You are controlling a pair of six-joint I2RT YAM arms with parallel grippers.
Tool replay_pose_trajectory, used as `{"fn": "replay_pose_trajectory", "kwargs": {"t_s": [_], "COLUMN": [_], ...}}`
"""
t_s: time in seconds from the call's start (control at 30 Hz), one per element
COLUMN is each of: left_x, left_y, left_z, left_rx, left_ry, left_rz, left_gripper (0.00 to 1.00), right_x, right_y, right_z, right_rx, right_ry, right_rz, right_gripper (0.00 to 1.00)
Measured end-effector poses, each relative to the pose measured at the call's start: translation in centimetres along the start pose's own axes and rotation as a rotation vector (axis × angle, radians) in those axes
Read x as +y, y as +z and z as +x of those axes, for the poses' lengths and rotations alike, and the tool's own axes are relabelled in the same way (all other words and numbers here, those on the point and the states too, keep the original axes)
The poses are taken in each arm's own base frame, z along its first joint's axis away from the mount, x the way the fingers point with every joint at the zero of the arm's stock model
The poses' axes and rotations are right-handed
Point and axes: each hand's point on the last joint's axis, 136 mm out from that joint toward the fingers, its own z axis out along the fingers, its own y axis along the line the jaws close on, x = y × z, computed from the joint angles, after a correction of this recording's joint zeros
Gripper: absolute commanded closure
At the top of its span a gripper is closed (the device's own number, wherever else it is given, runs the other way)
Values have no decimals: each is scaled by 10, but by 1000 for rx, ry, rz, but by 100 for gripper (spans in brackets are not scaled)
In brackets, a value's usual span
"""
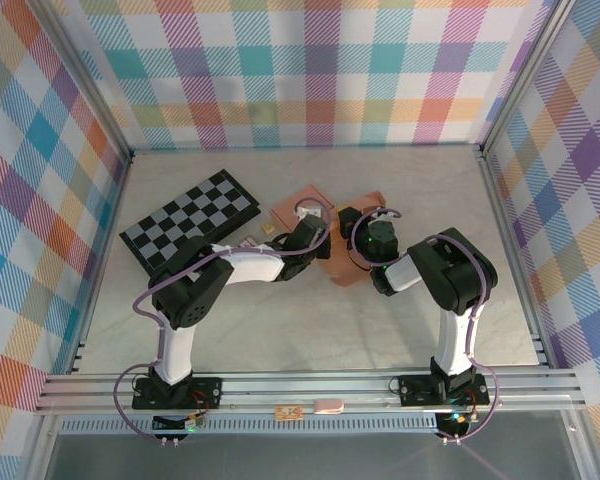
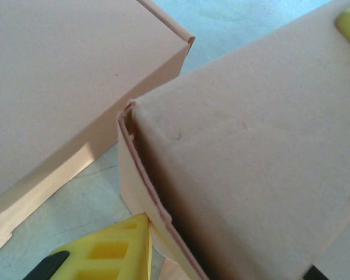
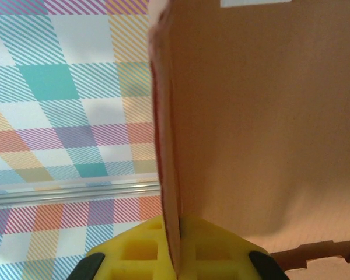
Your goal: Fold the paper box
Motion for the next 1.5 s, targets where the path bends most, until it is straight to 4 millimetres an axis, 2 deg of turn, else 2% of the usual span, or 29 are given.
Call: {"fn": "replay_pose_trajectory", "kwargs": {"t_s": [0.27,0.53,0.57,0.63,0.7,0.93,1.2,1.3,1.37,1.5], "left_x": [-3,-3,-2,-3,-3,-4,-9,-10,-10,-9], "left_y": [7,10,10,10,11,16,21,24,24,24], "left_z": [-5,-6,-6,-6,-6,-7,-8,-10,-11,-12], "left_rx": [-10,-17,-18,-19,-20,-19,-12,-16,-19,-11], "left_ry": [-8,-7,-7,-7,-10,-32,-10,-5,1,22], "left_rz": [-27,-55,-57,-59,-59,-33,-11,-14,-19,-26], "left_gripper": [100,100,97,82,74,73,79,87,100,100], "right_x": [4,4,4,4,2,0,-1,-1,0,1], "right_y": [3,4,4,4,4,0,-4,-5,-6,-7], "right_z": [-8,-10,-10,-11,-10,-11,-18,-22,-23,-24], "right_rx": [-44,-59,-60,-63,-59,-72,-114,-135,-143,-146], "right_ry": [4,8,9,13,24,53,75,82,82,87], "right_rz": [-8,-1,0,2,8,36,77,84,88,103], "right_gripper": [100,100,100,100,100,100,100,100,100,96]}}
